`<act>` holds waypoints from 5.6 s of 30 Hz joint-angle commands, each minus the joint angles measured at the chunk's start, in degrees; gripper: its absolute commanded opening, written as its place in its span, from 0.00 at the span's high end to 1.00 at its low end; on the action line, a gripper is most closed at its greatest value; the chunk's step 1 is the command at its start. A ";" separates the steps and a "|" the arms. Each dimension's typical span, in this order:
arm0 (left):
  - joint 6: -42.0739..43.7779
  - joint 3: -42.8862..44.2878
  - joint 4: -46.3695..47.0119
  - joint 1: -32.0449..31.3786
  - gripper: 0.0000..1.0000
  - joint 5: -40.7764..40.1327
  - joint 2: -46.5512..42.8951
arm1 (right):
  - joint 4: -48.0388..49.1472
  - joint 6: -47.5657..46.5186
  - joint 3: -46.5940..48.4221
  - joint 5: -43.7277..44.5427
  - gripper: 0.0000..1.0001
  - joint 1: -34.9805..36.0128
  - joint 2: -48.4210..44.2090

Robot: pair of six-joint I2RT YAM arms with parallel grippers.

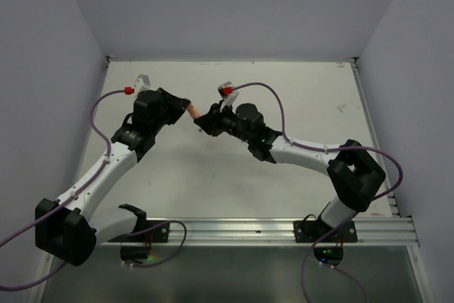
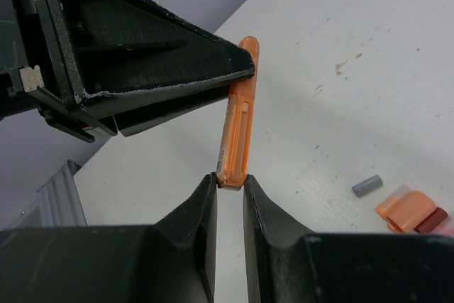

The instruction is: Open the pen caps

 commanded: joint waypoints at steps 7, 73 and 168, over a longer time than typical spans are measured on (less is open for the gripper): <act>-2.54 -2.88 4.60 -0.45 0.95 -6.52 -4.63 | 4.57 -0.03 -2.07 -0.48 1.00 0.27 -2.43; 14.07 3.18 3.02 -0.45 0.94 14.83 -3.58 | -14.67 -19.88 -0.41 -24.82 0.35 -7.64 -14.66; 24.89 -0.77 35.26 7.19 0.50 61.15 -13.33 | 1.41 1.29 4.95 -47.32 1.00 -10.10 -12.55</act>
